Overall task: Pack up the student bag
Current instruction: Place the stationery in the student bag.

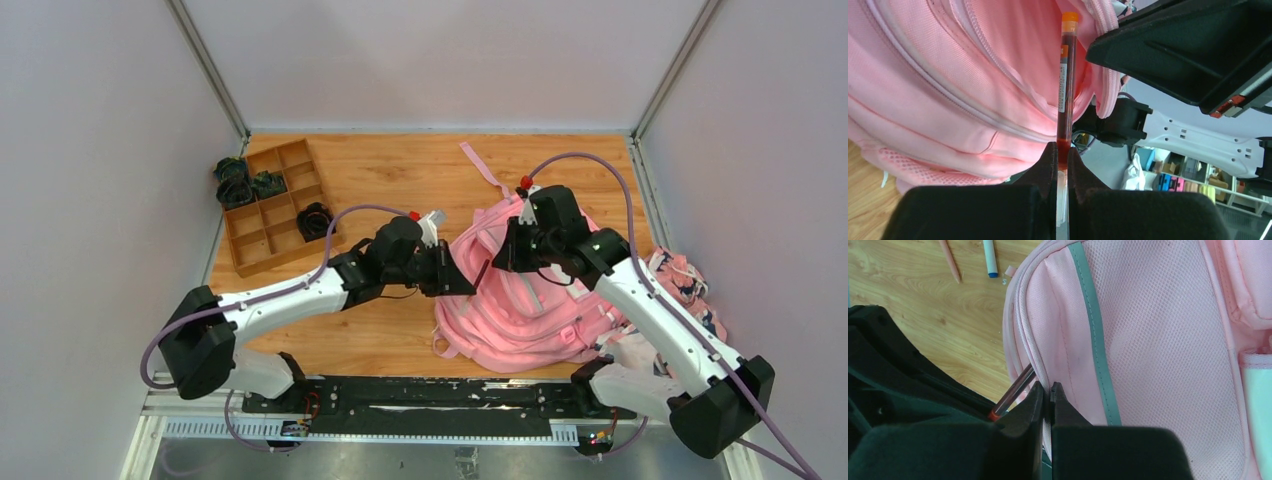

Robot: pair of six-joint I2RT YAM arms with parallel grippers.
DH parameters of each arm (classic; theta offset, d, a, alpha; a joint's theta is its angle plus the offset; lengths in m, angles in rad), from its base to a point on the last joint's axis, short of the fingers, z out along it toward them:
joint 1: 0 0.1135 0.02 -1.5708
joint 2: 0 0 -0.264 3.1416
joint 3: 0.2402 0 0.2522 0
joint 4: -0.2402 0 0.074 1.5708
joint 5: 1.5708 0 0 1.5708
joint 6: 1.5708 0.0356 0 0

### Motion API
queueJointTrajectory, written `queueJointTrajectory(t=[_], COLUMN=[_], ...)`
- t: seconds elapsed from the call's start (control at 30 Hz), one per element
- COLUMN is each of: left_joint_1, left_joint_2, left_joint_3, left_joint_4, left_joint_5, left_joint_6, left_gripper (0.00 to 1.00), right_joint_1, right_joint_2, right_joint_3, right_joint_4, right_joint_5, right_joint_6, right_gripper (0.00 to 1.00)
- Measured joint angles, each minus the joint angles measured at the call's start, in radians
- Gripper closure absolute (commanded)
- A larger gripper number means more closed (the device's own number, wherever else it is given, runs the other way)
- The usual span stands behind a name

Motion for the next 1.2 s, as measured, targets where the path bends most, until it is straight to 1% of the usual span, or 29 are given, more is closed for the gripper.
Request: queueJointTrajectory(t=[0.2, 0.4, 0.6, 0.63, 0.67, 0.7, 0.73, 0.8, 0.83, 0.9, 1.07, 1.13, 1.2], left_joint_1=[0.0, 0.0, -0.002, -0.003, -0.006, -0.01, -0.016, -0.032, -0.038, -0.044, -0.048, -0.063, -0.089], left_joint_2=[0.064, 0.197, 0.282, 0.291, 0.299, 0.304, 0.308, 0.312, 0.313, 0.315, 0.312, 0.301, 0.282], left_joint_3=[0.024, 0.117, 0.187, 0.194, 0.201, 0.207, 0.211, 0.218, 0.22, 0.222, 0.222, 0.23, 0.243], left_joint_4=[0.038, 0.05, 0.058, 0.059, 0.059, 0.059, 0.059, 0.058, 0.056, 0.05, 0.045, 0.005, -0.077], left_joint_5=[0.008, 0.0, -0.073, -0.089, -0.11, -0.132, -0.154, -0.197, -0.207, -0.22, -0.218, -0.219, -0.269], left_joint_6=[-0.013, -0.017, -0.016, -0.018, -0.018, -0.017, -0.014, -0.009, -0.005, 0.0, 0.026, 0.058, 0.106], left_gripper=[1.0, 1.0, 1.0, 0.97, 0.87, 0.73, 0.61, 0.51, 0.49, 0.48, 0.5, 0.5, 0.5], right_joint_1=[-0.002, -0.003, -0.004, -0.004, -0.004, -0.004, -0.004, -0.004, -0.005, -0.01, -0.01, -0.01, -0.01], right_joint_2=[-0.012, -0.011, -0.015, -0.018, -0.022, -0.028, -0.033, -0.042, -0.045, -0.053, -0.057, -0.056, -0.058], right_joint_3=[0.0, 0.0, 0.0, 0.0, 0.0, 0.0, -0.002, -0.006, -0.007, -0.008, -0.011, -0.011, -0.011], right_joint_4=[0.013, 0.031, 0.043, 0.044, 0.044, 0.045, 0.045, 0.048, 0.05, 0.053, 0.054, 0.053, 0.035], right_joint_5=[-0.022, -0.045, -0.06, -0.06, -0.06, -0.06, -0.059, -0.057, -0.054, -0.047, -0.041, -0.042, -0.061], right_joint_6=[0.0, 0.0, 0.002, 0.003, 0.004, 0.004, 0.004, 0.005, 0.005, 0.007, 0.008, 0.008, 0.008], right_gripper=[1.0, 1.0, 1.0, 1.0, 1.0, 1.0, 1.0, 1.0, 1.0, 1.0, 1.0, 1.0, 1.0])
